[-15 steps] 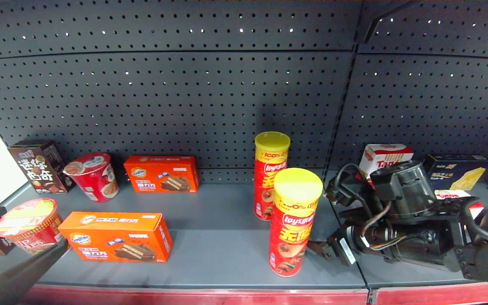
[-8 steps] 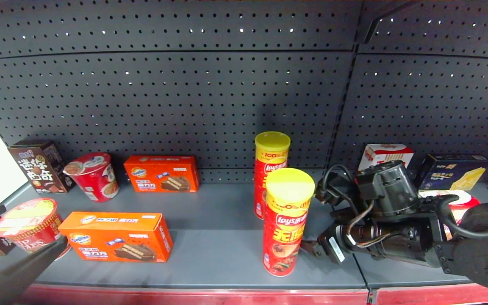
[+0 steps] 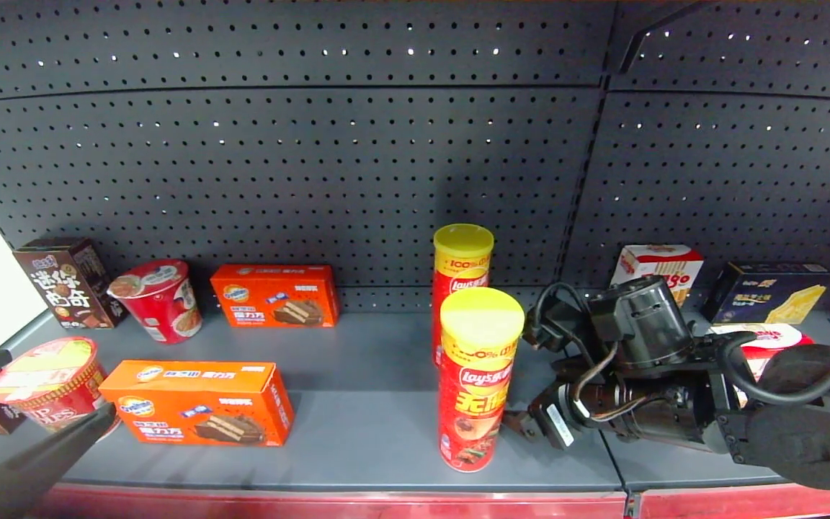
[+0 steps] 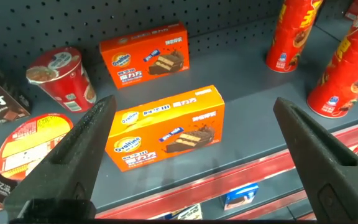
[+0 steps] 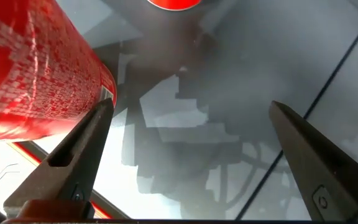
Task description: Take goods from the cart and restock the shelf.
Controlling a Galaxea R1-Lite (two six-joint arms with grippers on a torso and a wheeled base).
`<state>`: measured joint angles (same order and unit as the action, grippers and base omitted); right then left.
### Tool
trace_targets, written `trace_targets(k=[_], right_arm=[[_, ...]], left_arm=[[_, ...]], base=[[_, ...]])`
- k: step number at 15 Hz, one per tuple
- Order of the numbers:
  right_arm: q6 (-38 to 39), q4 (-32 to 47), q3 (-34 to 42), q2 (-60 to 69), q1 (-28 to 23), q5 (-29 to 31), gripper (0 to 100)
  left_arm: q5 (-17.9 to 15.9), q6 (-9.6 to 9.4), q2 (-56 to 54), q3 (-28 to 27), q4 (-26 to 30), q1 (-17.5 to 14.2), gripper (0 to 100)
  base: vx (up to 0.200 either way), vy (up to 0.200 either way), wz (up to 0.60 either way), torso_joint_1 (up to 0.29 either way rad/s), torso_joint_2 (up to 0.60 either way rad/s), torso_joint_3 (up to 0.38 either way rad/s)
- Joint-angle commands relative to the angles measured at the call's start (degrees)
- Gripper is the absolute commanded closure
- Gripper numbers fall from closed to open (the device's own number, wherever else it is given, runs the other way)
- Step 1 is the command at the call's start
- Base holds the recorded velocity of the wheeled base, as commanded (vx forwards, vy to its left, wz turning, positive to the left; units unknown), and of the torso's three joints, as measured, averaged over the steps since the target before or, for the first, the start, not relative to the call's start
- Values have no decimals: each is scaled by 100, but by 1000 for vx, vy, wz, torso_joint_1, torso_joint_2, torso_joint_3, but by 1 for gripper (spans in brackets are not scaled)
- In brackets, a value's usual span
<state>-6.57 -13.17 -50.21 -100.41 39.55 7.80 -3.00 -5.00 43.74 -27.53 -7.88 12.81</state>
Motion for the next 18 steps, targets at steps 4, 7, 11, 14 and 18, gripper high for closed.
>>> trace_targets(k=[4, 7, 11, 14, 18], right_arm=[[7, -2, 12, -22, 27, 2, 0], [7, -2, 3, -31, 27, -7, 0], [7, -2, 12, -31, 27, -7, 0], [7, -2, 20, -40, 27, -7, 0], [7, -81, 20, -101, 36, -7, 0]], left_arm=[[1, -1, 12, 2, -4, 2, 0], [1, -1, 3, 10, -4, 2, 0], [1, -1, -6, 90, -4, 2, 0], [1, -1, -23, 151, -12, 2, 0], [1, -1, -23, 151, -12, 2, 0]], base=[[0, 0, 0, 0, 0, 0], [0, 0, 0, 0, 0, 0], [0, 0, 0, 0, 0, 0], [0, 0, 0, 0, 0, 0], [0, 0, 0, 0, 0, 0]])
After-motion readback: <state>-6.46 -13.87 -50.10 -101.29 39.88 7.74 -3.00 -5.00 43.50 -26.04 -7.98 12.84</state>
